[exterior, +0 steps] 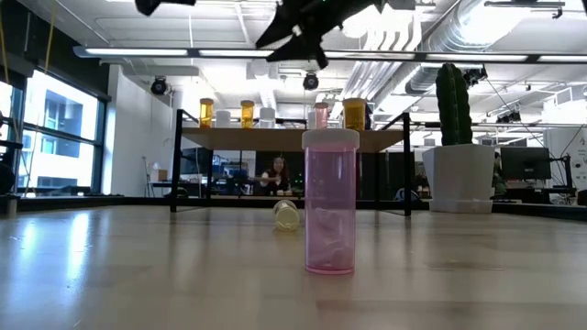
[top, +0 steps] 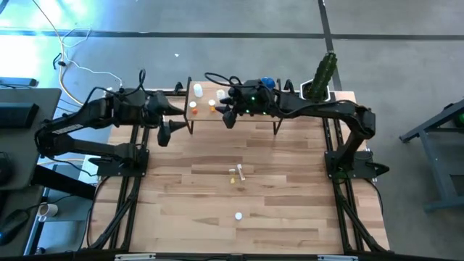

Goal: Pick and place medicine bottles onto shelf by color
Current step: Put the white pill bottle on the shelf

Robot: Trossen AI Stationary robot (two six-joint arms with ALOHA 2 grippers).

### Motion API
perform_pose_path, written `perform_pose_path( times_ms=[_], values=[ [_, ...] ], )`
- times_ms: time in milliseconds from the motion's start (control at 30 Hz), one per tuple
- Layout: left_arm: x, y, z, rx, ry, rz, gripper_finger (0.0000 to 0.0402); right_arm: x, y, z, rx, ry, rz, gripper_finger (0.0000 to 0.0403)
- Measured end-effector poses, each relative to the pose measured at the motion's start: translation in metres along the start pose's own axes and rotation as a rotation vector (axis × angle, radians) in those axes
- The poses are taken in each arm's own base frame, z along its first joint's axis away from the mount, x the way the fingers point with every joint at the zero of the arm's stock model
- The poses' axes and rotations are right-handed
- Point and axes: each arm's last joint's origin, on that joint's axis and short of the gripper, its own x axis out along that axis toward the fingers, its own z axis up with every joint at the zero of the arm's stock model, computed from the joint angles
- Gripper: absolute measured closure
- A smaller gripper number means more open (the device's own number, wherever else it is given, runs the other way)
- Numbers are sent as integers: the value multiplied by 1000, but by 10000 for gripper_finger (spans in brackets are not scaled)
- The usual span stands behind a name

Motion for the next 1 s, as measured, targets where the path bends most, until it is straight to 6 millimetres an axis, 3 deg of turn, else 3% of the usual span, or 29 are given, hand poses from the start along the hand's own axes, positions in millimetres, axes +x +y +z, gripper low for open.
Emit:
perform_pose_path(
  times_ms=[200,533,800,1000],
  values=[
    [16,2,-31,-78,6,-76,188,-24,27,-8,152,108,30,231],
    [32,6,-73,-191,68,-75,188,-39,69,-39,353,326,28,231],
    [32,0,-76,-158,71,-121,188,-52,90,-78,432,541,-80,231],
    [31,-4,-77,-146,78,-146,188,-51,94,-114,488,623,-143,231]
  ],
)
